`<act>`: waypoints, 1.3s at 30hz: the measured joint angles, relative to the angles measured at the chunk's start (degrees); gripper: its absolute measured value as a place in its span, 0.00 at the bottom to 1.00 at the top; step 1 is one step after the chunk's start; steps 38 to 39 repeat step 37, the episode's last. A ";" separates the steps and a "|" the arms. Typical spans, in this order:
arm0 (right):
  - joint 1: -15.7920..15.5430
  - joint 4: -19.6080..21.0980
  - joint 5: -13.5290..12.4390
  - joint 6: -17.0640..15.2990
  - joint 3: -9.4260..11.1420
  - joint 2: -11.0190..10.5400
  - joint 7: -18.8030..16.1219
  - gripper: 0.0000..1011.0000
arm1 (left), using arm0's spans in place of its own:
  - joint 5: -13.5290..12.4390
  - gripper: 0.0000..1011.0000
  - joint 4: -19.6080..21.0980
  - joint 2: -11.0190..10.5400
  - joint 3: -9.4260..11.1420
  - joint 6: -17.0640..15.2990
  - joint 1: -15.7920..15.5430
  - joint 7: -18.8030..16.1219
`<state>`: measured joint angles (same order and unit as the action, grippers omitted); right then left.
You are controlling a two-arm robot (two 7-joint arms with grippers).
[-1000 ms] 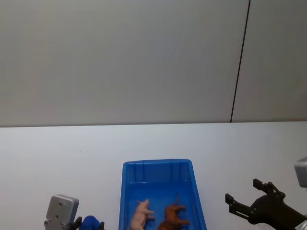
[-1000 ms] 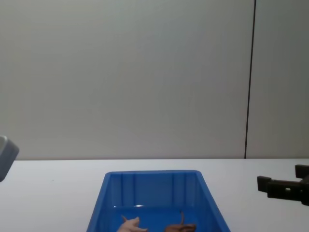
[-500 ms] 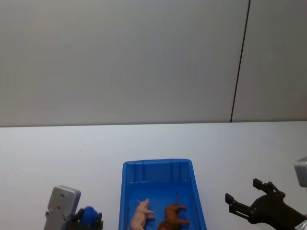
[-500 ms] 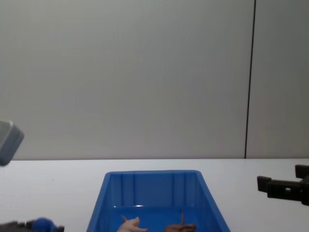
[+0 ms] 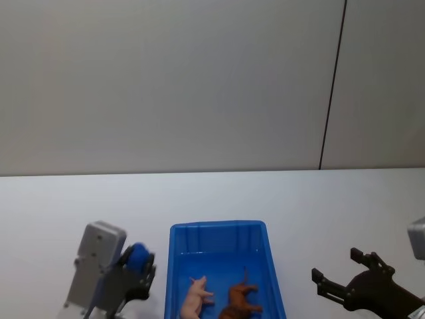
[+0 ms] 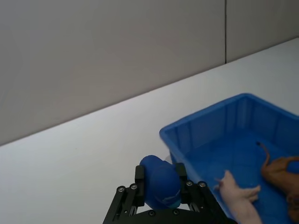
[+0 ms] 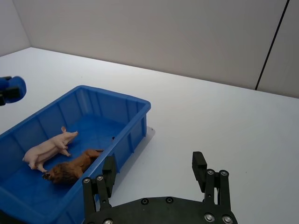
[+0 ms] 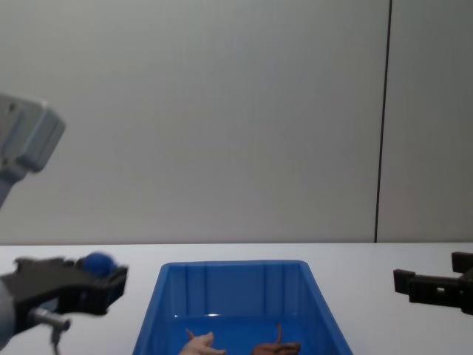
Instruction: Pick up the two dolls from the table and place them into the box.
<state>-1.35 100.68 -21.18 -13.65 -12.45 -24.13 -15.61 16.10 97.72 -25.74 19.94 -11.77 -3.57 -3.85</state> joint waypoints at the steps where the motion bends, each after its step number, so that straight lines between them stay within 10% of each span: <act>1: 0.00 0.00 0.00 0.00 0.00 0.00 0.00 0.99 | -0.33 0.39 0.00 0.21 0.06 0.11 -0.28 0.36; 8: 0.00 0.00 0.00 0.00 0.00 0.00 0.00 0.99 | -3.03 0.34 -1.00 3.01 1.13 1.43 -3.23 4.15; 22: 0.00 0.00 0.00 0.00 0.00 0.00 0.00 0.99 | -6.37 0.78 -5.77 8.71 3.35 5.38 -8.74 11.88; 29: 0.00 0.00 0.00 0.00 0.00 0.00 0.00 0.99 | -6.42 0.98 -7.07 9.44 3.29 8.19 -9.77 13.65; 39: 0.00 0.00 0.00 0.00 0.00 0.00 0.00 0.99 | -5.67 0.99 -7.70 8.87 2.26 12.50 -10.03 14.85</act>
